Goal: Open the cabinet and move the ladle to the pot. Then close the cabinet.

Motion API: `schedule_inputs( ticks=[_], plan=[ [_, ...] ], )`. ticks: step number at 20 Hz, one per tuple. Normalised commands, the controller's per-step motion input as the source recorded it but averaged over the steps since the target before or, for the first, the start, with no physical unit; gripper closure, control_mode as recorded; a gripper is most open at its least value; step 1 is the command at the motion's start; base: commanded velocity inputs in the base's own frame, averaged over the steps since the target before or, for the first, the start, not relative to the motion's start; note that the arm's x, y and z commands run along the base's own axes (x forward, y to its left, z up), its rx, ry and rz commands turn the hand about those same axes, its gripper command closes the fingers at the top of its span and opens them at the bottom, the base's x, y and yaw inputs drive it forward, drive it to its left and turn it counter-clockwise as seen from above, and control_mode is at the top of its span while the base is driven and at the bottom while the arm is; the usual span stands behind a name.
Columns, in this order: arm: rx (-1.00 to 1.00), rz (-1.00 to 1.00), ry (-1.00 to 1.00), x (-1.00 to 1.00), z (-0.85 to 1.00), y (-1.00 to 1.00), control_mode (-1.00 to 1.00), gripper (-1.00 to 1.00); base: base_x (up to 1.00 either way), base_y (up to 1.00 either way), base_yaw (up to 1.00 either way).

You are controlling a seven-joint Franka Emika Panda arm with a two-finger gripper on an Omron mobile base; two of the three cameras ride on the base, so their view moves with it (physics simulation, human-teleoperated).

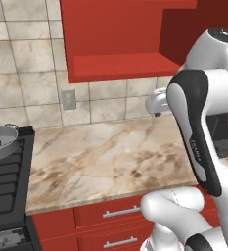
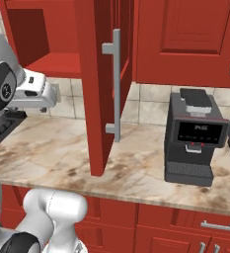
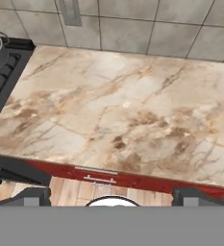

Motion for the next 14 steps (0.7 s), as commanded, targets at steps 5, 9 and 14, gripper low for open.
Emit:
schedule_inputs(
  ticks=[5,9,14],
  plan=[
    [-0.02,0.0,-0.13,-0.07,-0.24,0.0,-1.0,-1.0,0.0,0.0,0.0],
    [0.0,0.0,-0.2,0.0,-0.35,-0.02,-1.0,-1.0,0.0,0.0,0.0],
    [0.02,0.0,-0.17,0.01,-0.59,-0.04,-1.0,-1.0,0.0,0.0,0.0]
  ],
)
